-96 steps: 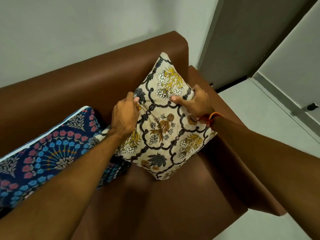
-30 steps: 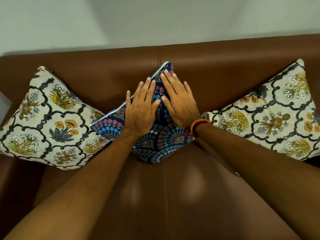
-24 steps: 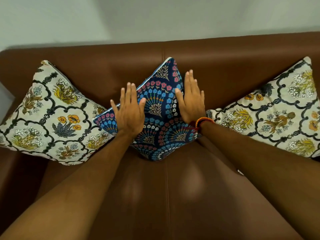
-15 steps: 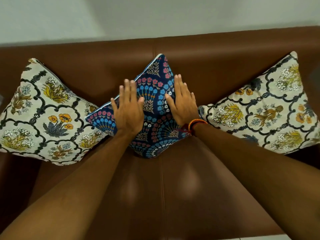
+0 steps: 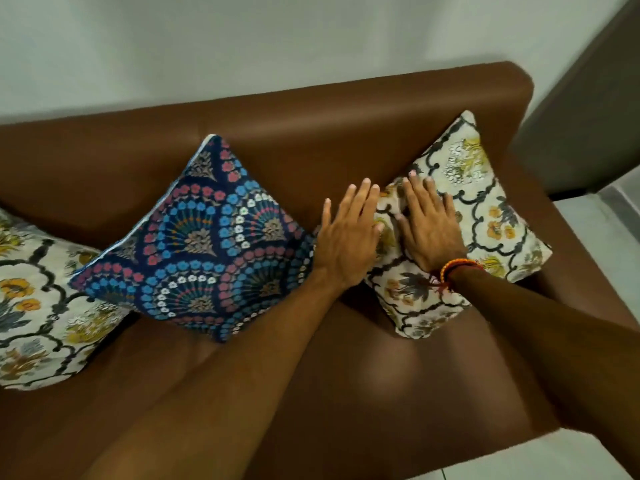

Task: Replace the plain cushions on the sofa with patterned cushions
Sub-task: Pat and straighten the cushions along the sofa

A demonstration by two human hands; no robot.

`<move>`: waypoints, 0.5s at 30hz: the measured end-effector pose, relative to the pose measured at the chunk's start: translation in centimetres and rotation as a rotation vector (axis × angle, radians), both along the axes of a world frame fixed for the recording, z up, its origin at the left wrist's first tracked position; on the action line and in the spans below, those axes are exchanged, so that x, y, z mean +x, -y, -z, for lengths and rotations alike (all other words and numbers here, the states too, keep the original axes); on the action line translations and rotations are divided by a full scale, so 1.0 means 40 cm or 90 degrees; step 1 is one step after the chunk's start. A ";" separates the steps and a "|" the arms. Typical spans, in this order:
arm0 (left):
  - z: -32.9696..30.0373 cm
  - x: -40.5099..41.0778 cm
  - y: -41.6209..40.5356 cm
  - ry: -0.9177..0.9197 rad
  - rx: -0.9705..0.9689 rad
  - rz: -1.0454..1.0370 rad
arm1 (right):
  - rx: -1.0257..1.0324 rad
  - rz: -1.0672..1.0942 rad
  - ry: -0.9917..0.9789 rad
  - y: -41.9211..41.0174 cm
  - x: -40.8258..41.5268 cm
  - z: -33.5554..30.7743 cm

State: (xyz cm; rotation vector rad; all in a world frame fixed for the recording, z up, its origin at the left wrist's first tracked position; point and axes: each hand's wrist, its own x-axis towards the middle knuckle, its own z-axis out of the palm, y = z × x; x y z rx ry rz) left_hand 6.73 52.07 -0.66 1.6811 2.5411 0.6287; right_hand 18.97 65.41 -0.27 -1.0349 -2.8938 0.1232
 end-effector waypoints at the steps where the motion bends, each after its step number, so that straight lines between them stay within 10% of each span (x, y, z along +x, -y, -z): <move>1: 0.013 0.032 -0.051 0.017 -0.024 0.015 | 0.023 -0.007 0.016 -0.044 0.035 -0.005; 11: 0.087 0.114 -0.183 -0.049 -0.126 0.059 | 0.044 -0.001 0.013 -0.179 0.150 -0.012; 15: 0.062 0.051 -0.128 -0.088 -0.143 0.023 | -0.090 0.334 -0.054 -0.081 0.084 -0.032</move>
